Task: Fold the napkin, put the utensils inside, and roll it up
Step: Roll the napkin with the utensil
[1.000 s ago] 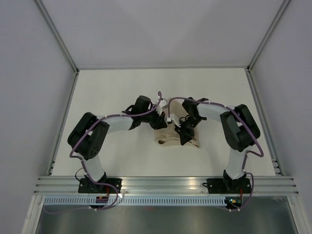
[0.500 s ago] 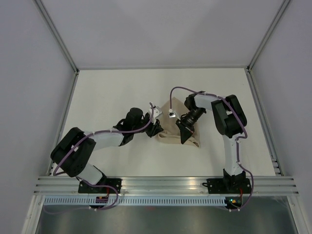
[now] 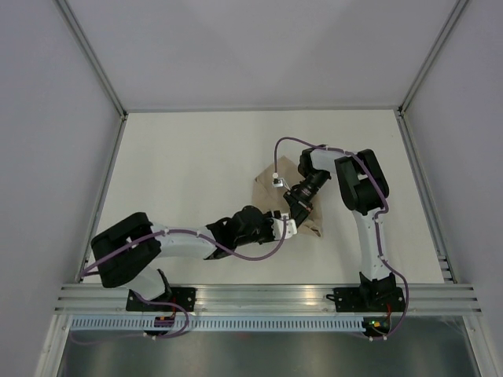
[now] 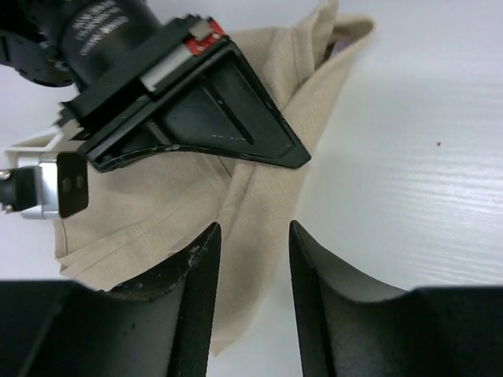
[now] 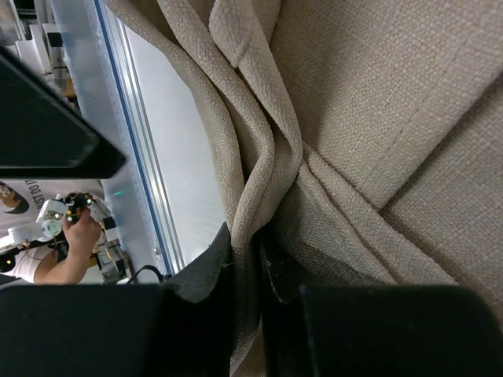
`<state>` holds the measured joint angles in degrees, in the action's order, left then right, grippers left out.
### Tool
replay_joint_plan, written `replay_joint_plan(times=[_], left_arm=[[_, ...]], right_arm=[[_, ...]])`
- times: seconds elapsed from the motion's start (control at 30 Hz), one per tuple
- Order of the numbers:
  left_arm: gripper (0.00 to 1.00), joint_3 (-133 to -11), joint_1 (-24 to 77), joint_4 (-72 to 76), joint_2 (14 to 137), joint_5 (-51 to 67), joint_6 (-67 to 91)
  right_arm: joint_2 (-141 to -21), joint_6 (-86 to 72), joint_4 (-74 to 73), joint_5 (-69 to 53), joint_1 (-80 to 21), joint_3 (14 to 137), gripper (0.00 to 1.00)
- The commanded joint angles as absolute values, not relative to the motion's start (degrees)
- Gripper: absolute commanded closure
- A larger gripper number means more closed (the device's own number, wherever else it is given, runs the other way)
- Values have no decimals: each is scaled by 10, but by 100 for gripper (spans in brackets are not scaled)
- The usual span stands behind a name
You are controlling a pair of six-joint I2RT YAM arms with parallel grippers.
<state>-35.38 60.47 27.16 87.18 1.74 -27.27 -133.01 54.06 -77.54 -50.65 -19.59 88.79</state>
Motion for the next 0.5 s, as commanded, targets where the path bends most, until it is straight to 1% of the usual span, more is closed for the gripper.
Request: replay_joint_plan(times=[0.0,0.17,0.47], left_arm=[[54,-383,630,296,925,-43,-377],[49,-397,635,327,969,-38,-407],[48,-427,635,320,1035,-26,-441]], right_arm=[[-1371,575,-731,-462,-190,908,94],[-1383,575,-737,-460,-185,913,94],[-1393,577,-745,-458,-178,923,94]])
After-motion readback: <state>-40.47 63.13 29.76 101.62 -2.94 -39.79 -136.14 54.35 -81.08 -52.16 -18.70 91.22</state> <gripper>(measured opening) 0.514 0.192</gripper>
